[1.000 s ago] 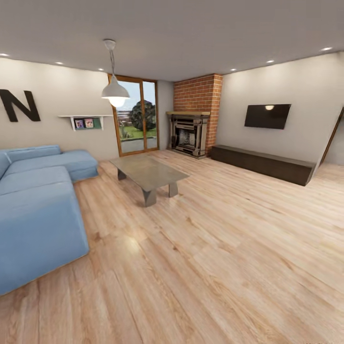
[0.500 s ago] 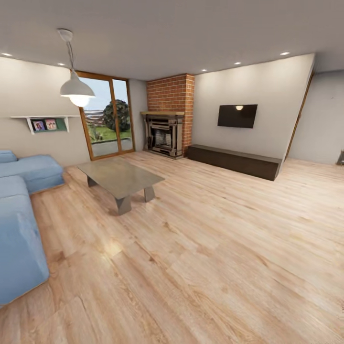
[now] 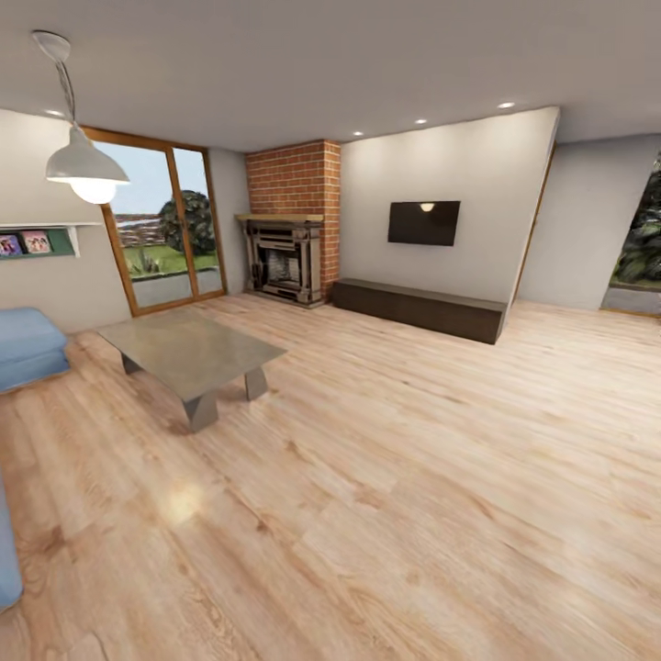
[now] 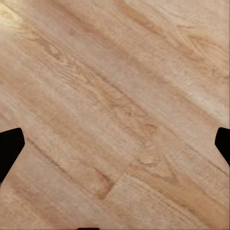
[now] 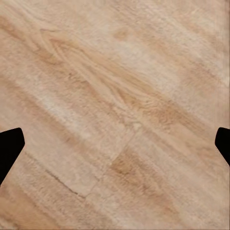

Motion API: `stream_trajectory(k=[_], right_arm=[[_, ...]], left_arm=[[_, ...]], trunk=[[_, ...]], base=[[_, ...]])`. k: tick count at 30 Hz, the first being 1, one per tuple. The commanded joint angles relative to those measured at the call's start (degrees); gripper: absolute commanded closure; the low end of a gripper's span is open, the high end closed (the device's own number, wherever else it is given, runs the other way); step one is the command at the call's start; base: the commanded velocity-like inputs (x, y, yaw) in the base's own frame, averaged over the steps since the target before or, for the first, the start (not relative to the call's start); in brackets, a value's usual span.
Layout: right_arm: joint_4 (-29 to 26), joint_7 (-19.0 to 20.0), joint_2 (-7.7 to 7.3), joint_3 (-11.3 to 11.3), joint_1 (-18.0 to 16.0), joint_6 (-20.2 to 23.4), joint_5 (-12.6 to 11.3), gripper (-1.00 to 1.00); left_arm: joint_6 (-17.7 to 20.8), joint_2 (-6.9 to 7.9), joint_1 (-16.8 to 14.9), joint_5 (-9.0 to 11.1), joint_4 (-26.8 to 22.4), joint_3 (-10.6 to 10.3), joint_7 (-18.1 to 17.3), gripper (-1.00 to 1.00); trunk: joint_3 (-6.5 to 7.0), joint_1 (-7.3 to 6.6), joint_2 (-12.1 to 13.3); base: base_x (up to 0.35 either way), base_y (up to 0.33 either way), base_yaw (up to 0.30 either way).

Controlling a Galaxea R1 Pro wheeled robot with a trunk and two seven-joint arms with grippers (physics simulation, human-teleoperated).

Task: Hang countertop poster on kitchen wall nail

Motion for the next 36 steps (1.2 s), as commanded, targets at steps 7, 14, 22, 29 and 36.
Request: stream_trajectory(k=[7, 14, 22, 29, 36], right_arm=[[0.1, 0.0, -0.02, 0.0, 0.0, -0.2, 0.0, -1.0], [0.1, 0.0, -0.02, -0.1, 0.0, -0.2, 0.0, -1.0], [0.0, 0.1, -0.02, -0.1, 0.0, -0.2, 0.0, -1.0], [0.0, 0.0, -0.02, -0.1, 0.0, -0.2, -0.1, -1.0], [0.0, 0.0, -0.02, -0.1, 0.0, -0.2, -0.1, -1.0]], left_arm=[[0.0, -0.03, 0.0, 0.0, -0.1, 0.1, 0.0, -1.0], [0.0, -0.03, 0.0, 0.0, -0.1, 0.1, 0.0, -1.0], [0.0, -0.03, 0.0, 0.0, -0.1, 0.1, 0.0, -1.0], [0.0, -0.03, 0.0, 0.0, 0.0, 0.1, 0.0, -1.0], [0.0, -0.03, 0.0, 0.0, 0.0, 0.1, 0.0, -1.0]], trunk=[[-0.05, 0.04, 0.0], [-0.05, 0.04, 0.0], [-0.05, 0.04, 0.0], [-0.05, 0.04, 0.0], [-0.05, 0.04, 0.0]], base=[[0.321, 0.0, -0.008], [0.234, 0.0, -0.16], [0.04, 0.0, -0.281], [0.005, 0.0, -0.298], [0.0, 0.0, -0.3]])
